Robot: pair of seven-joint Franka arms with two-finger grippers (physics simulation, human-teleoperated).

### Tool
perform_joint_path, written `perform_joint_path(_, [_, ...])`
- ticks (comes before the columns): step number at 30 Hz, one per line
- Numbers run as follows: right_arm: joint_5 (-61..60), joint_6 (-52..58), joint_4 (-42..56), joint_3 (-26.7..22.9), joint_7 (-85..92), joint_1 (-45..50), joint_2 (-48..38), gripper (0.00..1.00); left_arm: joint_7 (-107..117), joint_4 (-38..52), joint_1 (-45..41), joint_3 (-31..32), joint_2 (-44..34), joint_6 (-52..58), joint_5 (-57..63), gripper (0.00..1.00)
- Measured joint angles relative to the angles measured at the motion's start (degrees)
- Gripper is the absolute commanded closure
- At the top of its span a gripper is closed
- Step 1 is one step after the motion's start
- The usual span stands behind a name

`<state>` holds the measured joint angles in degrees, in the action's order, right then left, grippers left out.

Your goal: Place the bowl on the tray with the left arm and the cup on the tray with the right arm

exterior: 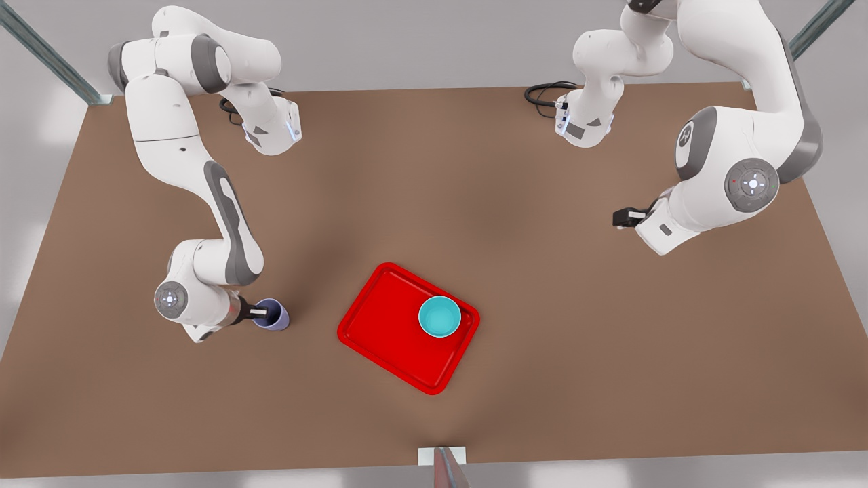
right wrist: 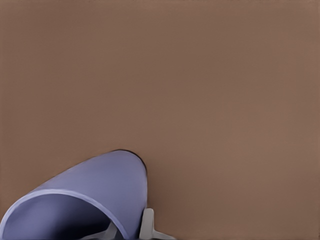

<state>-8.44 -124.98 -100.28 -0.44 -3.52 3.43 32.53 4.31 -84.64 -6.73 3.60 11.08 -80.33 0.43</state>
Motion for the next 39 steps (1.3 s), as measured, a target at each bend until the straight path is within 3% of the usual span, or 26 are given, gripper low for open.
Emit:
perform_joint_path(9, [-0.52, -0.24, 1.98, 0.00, 0.23, 0.50, -0.53, 0.79, 0.00, 0.00, -0.01, 0.00, 0.09, 0.00, 0.00, 0.00])
perform_joint_path(13, [-0.52, 1.79, 5.70, 0.08, -7.64, 5.41, -1.81, 0.79, 0.00, 0.00, 0.08, -0.01, 0.00, 0.00, 0.00, 0.00])
perform_joint_path(20, [-0.58, 2.62, 14.13, 7.76, -22.43, 9.16, 3.45, 0.79, 0.00, 0.00, 0.05, -0.09, 0.25, 0.00, 0.01, 0.00])
perform_joint_path(27, [2.26, -0.33, 15.02, 10.11, -21.91, 13.59, 9.55, 0.79, 0.17, 0.18, 0.05, -0.35, 0.44, -0.09, 0.20, 0.00])
perform_joint_path(28, [2.23, -1.65, 15.02, 10.11, -21.94, 13.53, 9.96, 0.63, 0.12, 0.18, 0.02, -0.42, 0.44, -0.17, 0.25, 0.00])
perform_joint_path(29, [2.63, -1.70, 15.03, 10.11, -22.18, 13.62, 10.14, 0.19, 0.09, 0.18, 0.07, -0.44, 0.52, -0.25, 0.30, 0.00])
perform_joint_path(31, [3.09, -2.38, 15.03, 10.11, -22.37, 13.62, 10.54, 0.00, 0.00, 0.18, 0.04, -0.44, 0.53, -0.35, 0.36, 0.00])
perform_joint_path(36, [3.18, -0.60, 17.09, 10.12, -22.58, 13.49, 9.61, 0.00, 0.00, 0.18, 0.08, -0.47, 0.53, -0.44, 0.49, 0.00])
perform_joint_path(39, [2.22, 10.59, 19.87, 8.49, -21.65, 12.17, 4.40, 0.00, 0.00, 0.18, 0.07, -0.47, 0.53, -0.44, 0.51, 0.00])
